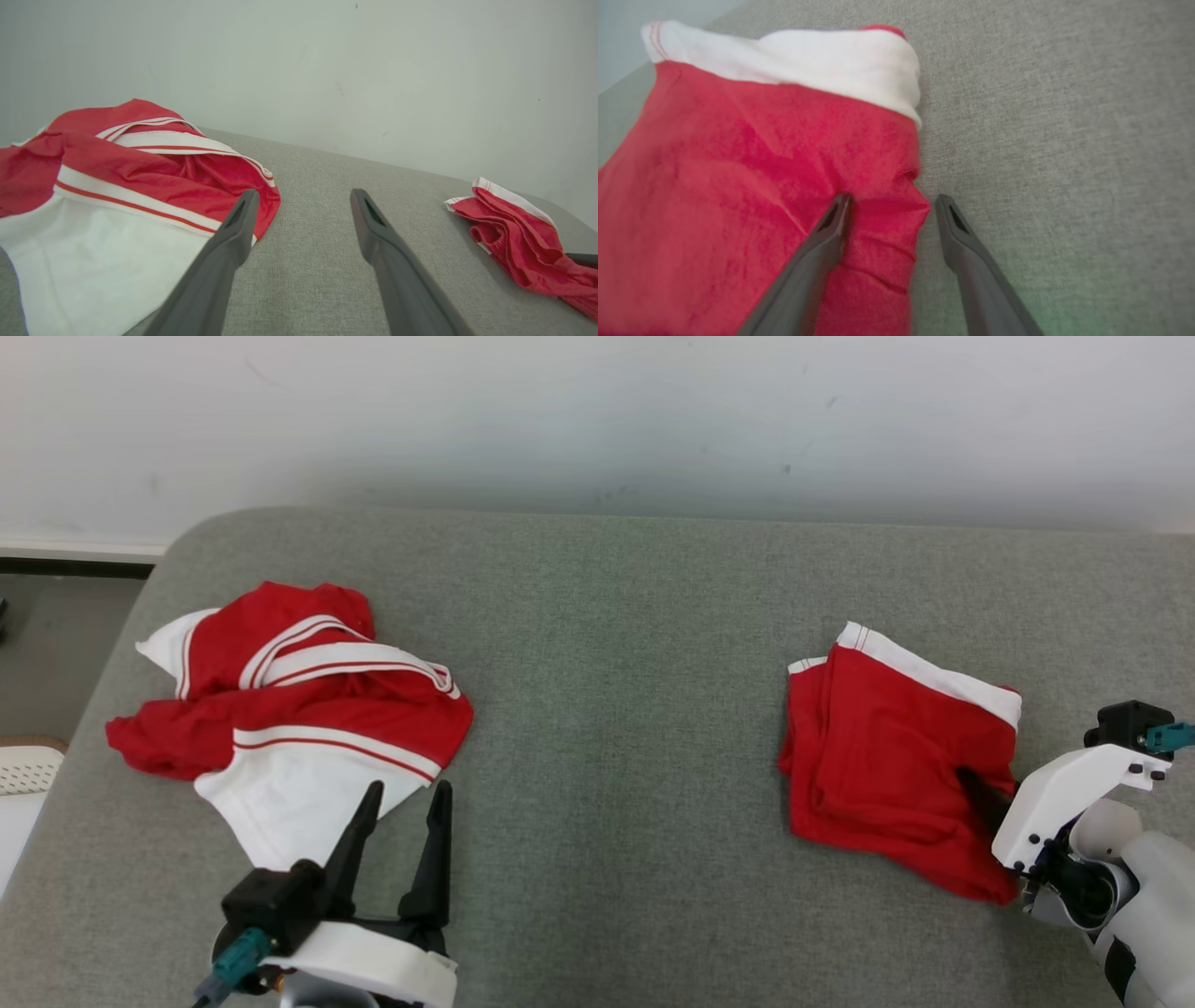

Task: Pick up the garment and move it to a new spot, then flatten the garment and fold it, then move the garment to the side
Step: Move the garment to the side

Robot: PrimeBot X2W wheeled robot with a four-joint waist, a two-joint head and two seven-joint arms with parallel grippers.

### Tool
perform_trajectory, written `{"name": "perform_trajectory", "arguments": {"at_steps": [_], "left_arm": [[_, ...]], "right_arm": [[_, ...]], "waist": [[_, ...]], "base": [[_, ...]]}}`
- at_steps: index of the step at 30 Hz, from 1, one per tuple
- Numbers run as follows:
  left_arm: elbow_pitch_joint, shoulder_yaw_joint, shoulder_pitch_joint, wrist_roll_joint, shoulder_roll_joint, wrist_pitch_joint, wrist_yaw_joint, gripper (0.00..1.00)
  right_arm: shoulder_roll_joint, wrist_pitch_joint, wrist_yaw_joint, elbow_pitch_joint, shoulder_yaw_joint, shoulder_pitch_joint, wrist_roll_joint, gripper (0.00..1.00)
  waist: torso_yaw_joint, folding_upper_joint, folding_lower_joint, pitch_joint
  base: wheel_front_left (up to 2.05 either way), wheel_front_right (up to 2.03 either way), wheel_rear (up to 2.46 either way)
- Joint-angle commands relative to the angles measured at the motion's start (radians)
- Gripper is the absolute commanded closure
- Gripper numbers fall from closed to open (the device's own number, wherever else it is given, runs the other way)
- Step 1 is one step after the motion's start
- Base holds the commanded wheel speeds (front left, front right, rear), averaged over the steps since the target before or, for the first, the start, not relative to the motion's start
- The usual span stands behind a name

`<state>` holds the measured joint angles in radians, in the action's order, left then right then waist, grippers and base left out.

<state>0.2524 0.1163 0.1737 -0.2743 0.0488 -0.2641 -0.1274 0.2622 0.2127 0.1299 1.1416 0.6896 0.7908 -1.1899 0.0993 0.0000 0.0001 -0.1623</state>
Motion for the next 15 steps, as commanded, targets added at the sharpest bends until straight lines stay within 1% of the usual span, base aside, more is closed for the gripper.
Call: {"name": "perform_trajectory", "arguments": {"at_steps": [1,2,3,9,15], "left_arm": [[0.001,-0.003,0.006,-0.011,0.003,0.000,-0.003,0.00],[0.001,-0.004,0.005,-0.011,0.003,0.000,-0.003,0.00],[0.002,-0.006,0.004,-0.011,0.003,0.000,-0.003,0.00],[0.004,-0.011,-0.010,0.006,0.003,0.000,-0.002,0.00],[-0.002,0.002,-0.018,0.024,0.003,0.000,-0.003,0.00]], "right_arm": [[-0.032,0.042,0.002,-0.003,0.018,-0.050,-0.013,0.58],[-0.030,0.043,0.002,-0.010,0.020,-0.053,-0.016,0.93],[-0.028,0.036,0.002,-0.018,0.021,-0.053,-0.018,1.00],[0.001,-0.023,0.001,-0.061,0.019,-0.047,-0.020,1.00],[0.029,-0.073,0.001,-0.096,0.025,-0.058,-0.023,1.00]], "waist": [[-0.001,0.0000,-0.0001,0.000],[-0.003,0.0000,-0.0001,0.001],[-0.005,0.0000,-0.0001,0.004],[-0.038,0.0000,-0.0001,0.040],[-0.091,0.0000,-0.0001,0.076]], "base": [[0.00,0.00,0.00],[0.00,0.00,0.00],[0.00,0.00,0.00],[0.00,0.00,0.00],[0.00,0.00,0.00]]}}
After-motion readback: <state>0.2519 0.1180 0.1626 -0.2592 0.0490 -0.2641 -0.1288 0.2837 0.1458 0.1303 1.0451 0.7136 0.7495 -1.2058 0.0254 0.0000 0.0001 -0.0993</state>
